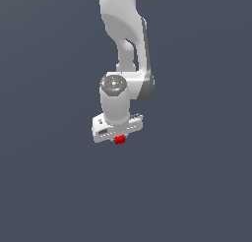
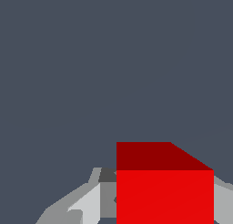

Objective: Pick up the red cube and move it to a goal position.

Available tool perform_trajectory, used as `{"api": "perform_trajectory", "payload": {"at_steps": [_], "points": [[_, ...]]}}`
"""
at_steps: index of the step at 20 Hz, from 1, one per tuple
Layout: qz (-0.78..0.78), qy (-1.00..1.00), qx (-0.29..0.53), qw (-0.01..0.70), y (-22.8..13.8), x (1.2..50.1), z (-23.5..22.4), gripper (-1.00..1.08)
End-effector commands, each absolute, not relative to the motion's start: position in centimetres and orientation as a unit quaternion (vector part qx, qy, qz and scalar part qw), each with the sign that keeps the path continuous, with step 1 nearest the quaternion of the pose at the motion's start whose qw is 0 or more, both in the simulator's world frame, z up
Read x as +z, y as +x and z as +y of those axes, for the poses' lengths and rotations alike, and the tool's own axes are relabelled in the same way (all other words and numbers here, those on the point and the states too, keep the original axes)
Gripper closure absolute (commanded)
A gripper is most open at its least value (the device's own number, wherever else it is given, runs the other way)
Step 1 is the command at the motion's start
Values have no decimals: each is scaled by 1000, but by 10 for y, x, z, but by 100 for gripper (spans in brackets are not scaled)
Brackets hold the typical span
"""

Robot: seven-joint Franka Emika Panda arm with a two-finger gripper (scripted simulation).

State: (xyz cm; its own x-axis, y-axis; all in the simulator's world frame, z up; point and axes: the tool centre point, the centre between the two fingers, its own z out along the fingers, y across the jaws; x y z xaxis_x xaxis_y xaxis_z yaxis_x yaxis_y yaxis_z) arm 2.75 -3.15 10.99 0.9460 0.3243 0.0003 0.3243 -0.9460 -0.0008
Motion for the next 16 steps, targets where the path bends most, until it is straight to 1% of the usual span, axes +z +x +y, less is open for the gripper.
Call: {"api": "perform_trajectory", "payload": {"at_steps": [1,8,16], "points": [[-165,-986,0,1,37,128,-45,108],[-165,-986,0,0,57,158,-69,108],[-165,-986,0,0,64,168,-77,108]]}}
